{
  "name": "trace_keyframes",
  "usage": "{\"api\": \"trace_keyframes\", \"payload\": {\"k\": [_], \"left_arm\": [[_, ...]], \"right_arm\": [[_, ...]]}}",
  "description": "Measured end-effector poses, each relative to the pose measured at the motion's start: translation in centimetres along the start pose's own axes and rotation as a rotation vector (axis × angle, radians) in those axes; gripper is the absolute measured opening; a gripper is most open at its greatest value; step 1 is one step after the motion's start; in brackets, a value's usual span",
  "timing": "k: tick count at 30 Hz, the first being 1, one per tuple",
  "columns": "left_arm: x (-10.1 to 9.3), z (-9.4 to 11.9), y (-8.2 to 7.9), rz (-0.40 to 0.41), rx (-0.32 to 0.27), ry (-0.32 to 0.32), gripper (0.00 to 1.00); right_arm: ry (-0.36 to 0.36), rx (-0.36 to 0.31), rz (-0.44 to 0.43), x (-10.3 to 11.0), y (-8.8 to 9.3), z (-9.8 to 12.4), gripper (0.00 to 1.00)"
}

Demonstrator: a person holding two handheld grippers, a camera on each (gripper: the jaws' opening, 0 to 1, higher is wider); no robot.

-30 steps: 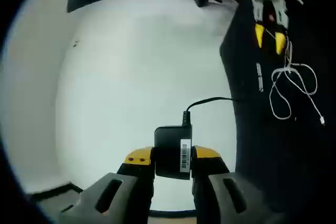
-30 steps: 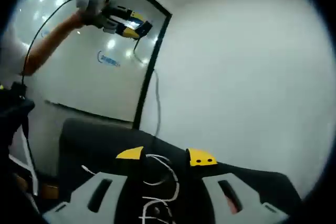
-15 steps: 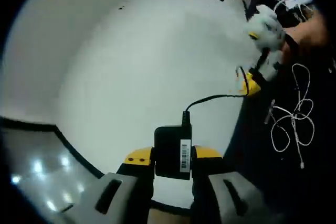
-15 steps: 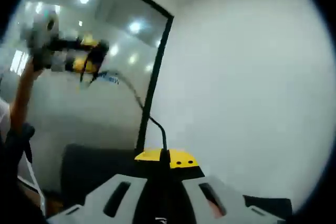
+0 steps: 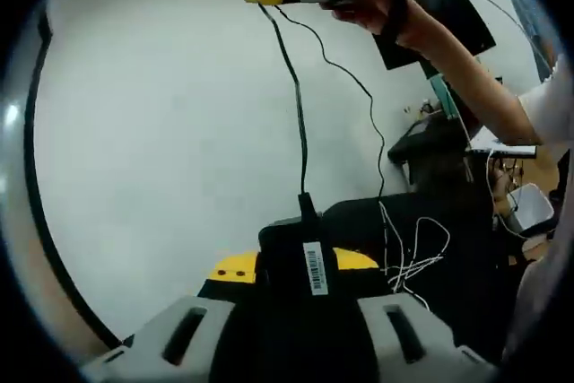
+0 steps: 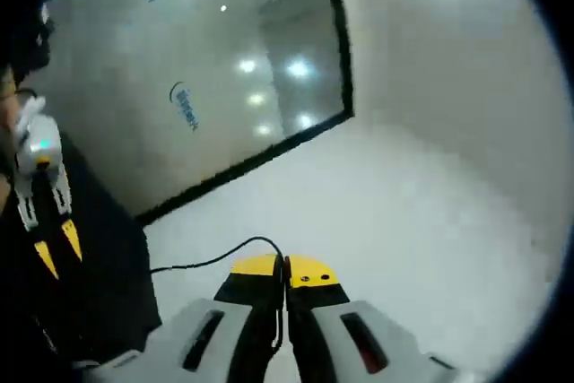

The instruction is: Grab the wires, straighten them and put them on the rack

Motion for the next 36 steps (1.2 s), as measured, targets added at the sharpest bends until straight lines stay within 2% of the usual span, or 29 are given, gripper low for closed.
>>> {"api": "trace_keyframes", "payload": {"k": [1, 2, 3, 4, 5, 7, 8, 9, 11, 12, 13, 15, 16, 17, 19, 22, 23, 25, 26, 27, 28, 30, 31, 32, 34, 35, 36], "left_arm": [[0.8, 0.4, -0.3, 0.036, -0.015, -0.027, 0.25], [1.0, 0.7, -0.8, 0.07, -0.048, -0.016, 0.25], [1.1, 0.9, -1.2, 0.103, -0.072, 0.004, 0.26], [0.7, 1.0, -1.1, 0.111, -0.063, 0.036, 0.3], [0.3, 1.2, -1.2, 0.14, -0.066, 0.066, 0.43], [-0.6, 1.8, -2.1, 0.21, -0.136, 0.113, 0.7], [-1.1, 2.3, -2.5, 0.26, -0.159, 0.133, 0.91], [-0.9, 3.1, -2.9, 0.308, -0.178, 0.114, 0.96], [-1.3, 5.2, -4.5, 0.33, -0.244, 0.074, 0.89], [-2.1, 6.2, -6.1, 0.282, -0.315, 0.067, 0.87], [-3.2, 7.0, -7.4, 0.258, -0.361, 0.063, 0.83], [-5.6, 8.1, -9.7, 0.202, -0.429, 0.076, 0.6], [-6.8, 8.2, -10.8, 0.128, -0.454, 0.09, 0.49], [-7.4, 7.9, -11.6, 0.079, -0.462, 0.075, 0.42], [-8.2, 6.4, -12.5, 0.052, -0.446, 0.068, 0.45], [-7.4, 3.0, -13.4, 0.087, -0.383, 0.04, 0.49], [-6.8, 2.1, -13.4, 0.069, -0.358, 0.005, 0.49], [-4.0, 0.6, -12.8, 0.045, -0.296, -0.123, 0.49], [-3.6, 0.2, -13.0, 0.047, -0.307, -0.125, 0.49], [-4.1, -0.3, -13.6, 0.049, -0.337, -0.072, 0.45], [-5.0, -0.6, -13.9, 0.096, -0.353, 0.006, 0.3], [-7.0, -0.8, -14.4, 0.253, -0.363, 0.183, 0.05], [-7.0, -1.0, -14.1, 0.285, -0.334, 0.198, 0.0], [-6.1, -1.1, -13.6, 0.222, -0.3, 0.151, 0.0], [-4.3, -1.1, -12.6, 0.007, -0.247, 0.026, 0.0], [-3.2, -0.9, -12.6, -0.018, -0.265, -0.018, 0.0], [-2.1, -0.7, -12.4, -0.013, -0.273, -0.035, 0.0]], "right_arm": [[0.0, 0.015, 0.064, -0.4, -0.3, -0.6, 0.0], [-0.002, 0.028, 0.088, -0.8, -0.6, -1.3, 0.0], [-0.01, 0.016, 0.067, -1.0, -1.2, -2.0, 0.0], [-0.025, 0.015, 0.053, -1.3, -1.7, -2.9, 0.0], [-0.036, 0.026, 0.036, -1.5, -1.8, -3.6, 0.0], [-0.009, 0.025, 0.062, -2.3, -2.5, -4.6, 0.0], [-0.008, 0.022, 0.053, -2.7, -2.8, -5.2, 0.0], [-0.01, 0.028, 0.016, -3.2, -2.9, -5.7, 0.0], [-0.025, 0.025, -0.046, -3.7, -3.6, -6.3, 0.0], [-0.021, 0.035, -0.04, -3.9, -4.0, -6.7, 0.0], [-0.015, 0.045, -0.034, -4.3, -3.8, -7.1, 0.0], [-0.008, 0.041, -0.026, -4.4, -4.6, -7.3, 0.0], [-0.02, 0.034, -0.057, -4.1, -5.0, -7.4, 0.0], [-0.044, 0.016, -0.1, -3.6, -5.6, -7.4, 0.0], [-0.098, 0.016, -0.168, -2.6, -6.4, -7.2, 0.01], [-0.154, 0.007, -0.217, -1.3, -7.4, -6.7, 0.01], [-0.165, 0.011, -0.236, -0.9, -7.8, -6.0, 0.01], [-0.179, 0.002, -0.239, -0.2, -8.5, -5.3, 0.01], [-0.181, 0.002, -0.239, 0.2, -8.8, -4.9, 0.01], [-0.185, 0.008, -0.235, 0.4, -8.9, -5.3, 0.01], [-0.191, 0.012, -0.225, 0.7, -9.0, -5.3, 0.01], [-0.205, 0.021, -0.221, 2.0, -8.9, -5.6, 0.01], [-0.223, 0.028, -0.229, 3.2, -9.0, -5.0, 0.01], [-0.238, 0.033, -0.233, 4.1, -8.7, -4.9, 0.01], [-0.264, 0.037, -0.257, 5.8, -8.1, -5.0, 0.03], [-0.286, 0.026, -0.275, 6.3, -7.6, -6.0, 0.04], [-0.322, 0.026, -0.305, 7.8, -7.0, -6.9, 0.05]]}}
Point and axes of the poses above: the point that each gripper's makers call its tool centre point, and the gripper's own axes: z roughly backward along the fingers, x roughly to its left, y roughly out of its underside, the point moved 1 cm from there along z, roughly backward along the fingers, and after that the axes turned 13 degrees about z, right-handed, at the moved point
